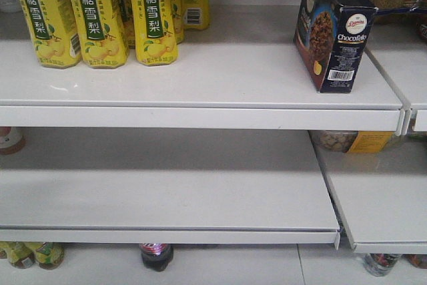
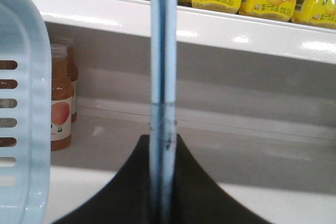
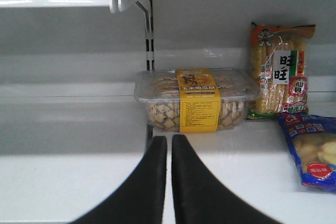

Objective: Left arm holds basket, right arm returns cookies

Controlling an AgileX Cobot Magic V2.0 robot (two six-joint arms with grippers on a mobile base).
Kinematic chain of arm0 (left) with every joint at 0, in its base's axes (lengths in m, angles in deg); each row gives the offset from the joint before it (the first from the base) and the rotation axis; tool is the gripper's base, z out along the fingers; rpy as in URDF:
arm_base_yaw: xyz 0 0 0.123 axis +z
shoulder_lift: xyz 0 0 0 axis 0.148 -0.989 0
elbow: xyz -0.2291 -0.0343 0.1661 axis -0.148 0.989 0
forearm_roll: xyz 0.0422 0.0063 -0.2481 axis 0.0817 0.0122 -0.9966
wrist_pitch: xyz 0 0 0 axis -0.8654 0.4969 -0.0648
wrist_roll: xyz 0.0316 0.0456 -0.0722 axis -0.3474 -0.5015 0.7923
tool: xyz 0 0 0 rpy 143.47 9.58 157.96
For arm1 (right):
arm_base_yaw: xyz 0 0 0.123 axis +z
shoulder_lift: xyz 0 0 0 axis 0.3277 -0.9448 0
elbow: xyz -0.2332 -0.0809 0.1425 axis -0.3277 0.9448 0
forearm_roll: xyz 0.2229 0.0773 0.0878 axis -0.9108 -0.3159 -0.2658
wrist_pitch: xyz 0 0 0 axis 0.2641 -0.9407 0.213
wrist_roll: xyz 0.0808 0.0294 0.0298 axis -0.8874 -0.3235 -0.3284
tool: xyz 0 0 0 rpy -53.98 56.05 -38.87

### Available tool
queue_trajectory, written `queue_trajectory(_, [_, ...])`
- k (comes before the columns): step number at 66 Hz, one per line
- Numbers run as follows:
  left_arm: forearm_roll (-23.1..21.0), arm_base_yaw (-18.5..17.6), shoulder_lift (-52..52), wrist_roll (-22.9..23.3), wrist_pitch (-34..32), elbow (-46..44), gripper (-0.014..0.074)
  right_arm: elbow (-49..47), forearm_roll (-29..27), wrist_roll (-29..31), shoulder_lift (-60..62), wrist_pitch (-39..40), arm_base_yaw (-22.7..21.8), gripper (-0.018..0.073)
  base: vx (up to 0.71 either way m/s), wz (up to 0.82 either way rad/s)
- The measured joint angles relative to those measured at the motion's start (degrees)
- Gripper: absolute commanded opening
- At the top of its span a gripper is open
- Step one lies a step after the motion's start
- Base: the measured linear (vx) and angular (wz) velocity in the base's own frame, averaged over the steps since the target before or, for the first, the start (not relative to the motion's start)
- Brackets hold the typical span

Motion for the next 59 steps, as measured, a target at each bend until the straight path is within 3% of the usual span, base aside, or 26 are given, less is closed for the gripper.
queue_trajectory(59, [0.0,0.0,0.0,0.0,0.0,0.0,-0.0003,0.0,0.0,0.0,0.0,0.0,0.0,-0.0006,0.0,0.0])
